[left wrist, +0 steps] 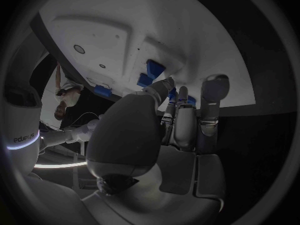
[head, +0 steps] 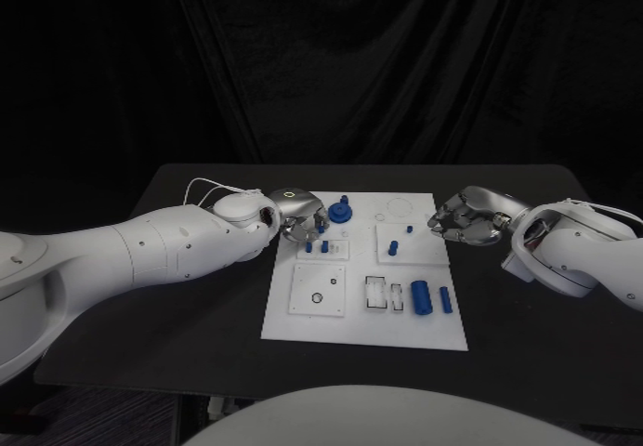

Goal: Assemble the parts on the task board

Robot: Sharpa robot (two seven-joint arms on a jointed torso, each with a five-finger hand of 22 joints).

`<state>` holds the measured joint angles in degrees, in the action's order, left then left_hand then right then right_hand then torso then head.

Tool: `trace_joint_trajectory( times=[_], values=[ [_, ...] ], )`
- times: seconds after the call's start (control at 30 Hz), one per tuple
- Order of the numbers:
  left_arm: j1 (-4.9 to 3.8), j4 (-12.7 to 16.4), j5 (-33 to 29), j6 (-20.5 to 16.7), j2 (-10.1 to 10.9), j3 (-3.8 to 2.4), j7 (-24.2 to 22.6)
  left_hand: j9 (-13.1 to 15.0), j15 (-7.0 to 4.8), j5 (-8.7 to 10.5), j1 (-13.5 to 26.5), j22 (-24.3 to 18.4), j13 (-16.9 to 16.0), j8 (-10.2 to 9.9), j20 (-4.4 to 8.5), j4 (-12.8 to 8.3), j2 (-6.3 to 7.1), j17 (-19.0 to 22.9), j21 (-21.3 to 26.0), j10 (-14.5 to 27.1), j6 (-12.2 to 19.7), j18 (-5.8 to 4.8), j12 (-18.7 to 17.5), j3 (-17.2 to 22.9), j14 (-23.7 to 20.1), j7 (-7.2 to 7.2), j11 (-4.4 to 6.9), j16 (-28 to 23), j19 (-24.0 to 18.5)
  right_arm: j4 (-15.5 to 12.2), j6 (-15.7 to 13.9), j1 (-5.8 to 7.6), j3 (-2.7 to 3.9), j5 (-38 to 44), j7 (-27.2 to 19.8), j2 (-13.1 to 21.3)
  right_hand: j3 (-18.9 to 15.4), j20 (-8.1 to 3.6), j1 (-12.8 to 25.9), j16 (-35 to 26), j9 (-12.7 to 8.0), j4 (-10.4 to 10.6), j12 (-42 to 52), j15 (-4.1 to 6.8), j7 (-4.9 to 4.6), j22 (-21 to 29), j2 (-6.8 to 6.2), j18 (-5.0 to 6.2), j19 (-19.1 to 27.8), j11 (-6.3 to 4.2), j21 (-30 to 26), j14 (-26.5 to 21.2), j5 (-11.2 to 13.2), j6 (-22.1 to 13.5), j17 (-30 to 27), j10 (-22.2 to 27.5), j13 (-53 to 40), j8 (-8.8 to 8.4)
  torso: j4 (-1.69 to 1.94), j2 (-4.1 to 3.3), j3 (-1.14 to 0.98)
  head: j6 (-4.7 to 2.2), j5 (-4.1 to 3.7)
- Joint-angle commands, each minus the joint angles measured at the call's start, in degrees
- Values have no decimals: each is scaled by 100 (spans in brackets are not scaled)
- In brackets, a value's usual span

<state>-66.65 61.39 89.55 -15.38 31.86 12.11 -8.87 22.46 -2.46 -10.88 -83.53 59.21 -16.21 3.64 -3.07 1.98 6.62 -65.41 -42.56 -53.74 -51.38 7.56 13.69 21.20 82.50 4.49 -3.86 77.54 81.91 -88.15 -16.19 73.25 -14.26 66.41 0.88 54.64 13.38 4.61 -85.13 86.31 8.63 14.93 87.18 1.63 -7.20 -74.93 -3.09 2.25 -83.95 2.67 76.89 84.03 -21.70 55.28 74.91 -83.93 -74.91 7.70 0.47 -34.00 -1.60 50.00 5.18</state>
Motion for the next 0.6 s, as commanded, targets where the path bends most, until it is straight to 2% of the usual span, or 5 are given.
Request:
trace_joint_trajectory(
  times=[0.03,0.23,0.33,0.5,0.6],
  values=[
    [8,6,20,-255,8,-3,-46,-15,-5,29,18,0,-12,5,-15,13,-30,-12,3,46,36,30,-8,2,-34,-24,-2,-9,6,-6,46,-15,4,5,115,14,43,9,-58,-13,-3,6,-30,-16,-7,-1061,-12,105,-6,-9,-38,465,-23,29,1049,-195,-1121,23,2,-5,-2,0,3],
    [7,22,20,-543,107,-3,13,-54,-3,45,-9,-95,-20,-3,-15,-22,29,-35,139,159,99,45,-32,-11,-27,-41,-8,10,14,-24,47,-15,4,5,117,48,47,8,-60,-19,-2,3,-41,-15,-5,-1057,-13,107,-2,-10,-49,463,-24,36,1042,-182,-1108,27,1,-5,2,0,-13],
    [5,64,20,-775,234,-4,-16,-114,15,63,-30,-541,-44,3,-32,-49,54,130,817,337,161,126,-34,-22,-145,-33,-32,-83,-129,-44,-47,-14,4,-6,69,92,48,8,-60,-23,-1,1,-52,-14,-5,-1054,-15,110,3,-11,-60,461,-24,40,1038,-168,-1094,29,-2,-7,3,0,-20],
    [-8,297,20,-1152,583,-8,-10,-183,35,82,-29,-904,-50,-6,-39,-60,78,219,1342,641,283,184,-54,-76,-233,-65,-52,-123,-202,-106,-455,-9,5,-91,-107,212,69,-3,-91,-4,24,-34,-49,6,34,-1066,-31,101,-15,-40,-27,469,-54,163,1060,-178,-1099,94,1,-4,8,0,25],
    [-18,592,20,-1459,909,-17,-33,-302,27,105,-72,-1401,19,-4,-33,-79,70,235,1998,1252,454,258,-134,-233,-288,-89,-34,-109,-193,-152,-639,17,6,-125,-156,284,87,-20,-108,0,28,-53,-60,23,46,-1072,-61,98,-24,-56,-13,471,-150,193,1064,-169,-1087,106,1,1,9,0,54]
  ],
)
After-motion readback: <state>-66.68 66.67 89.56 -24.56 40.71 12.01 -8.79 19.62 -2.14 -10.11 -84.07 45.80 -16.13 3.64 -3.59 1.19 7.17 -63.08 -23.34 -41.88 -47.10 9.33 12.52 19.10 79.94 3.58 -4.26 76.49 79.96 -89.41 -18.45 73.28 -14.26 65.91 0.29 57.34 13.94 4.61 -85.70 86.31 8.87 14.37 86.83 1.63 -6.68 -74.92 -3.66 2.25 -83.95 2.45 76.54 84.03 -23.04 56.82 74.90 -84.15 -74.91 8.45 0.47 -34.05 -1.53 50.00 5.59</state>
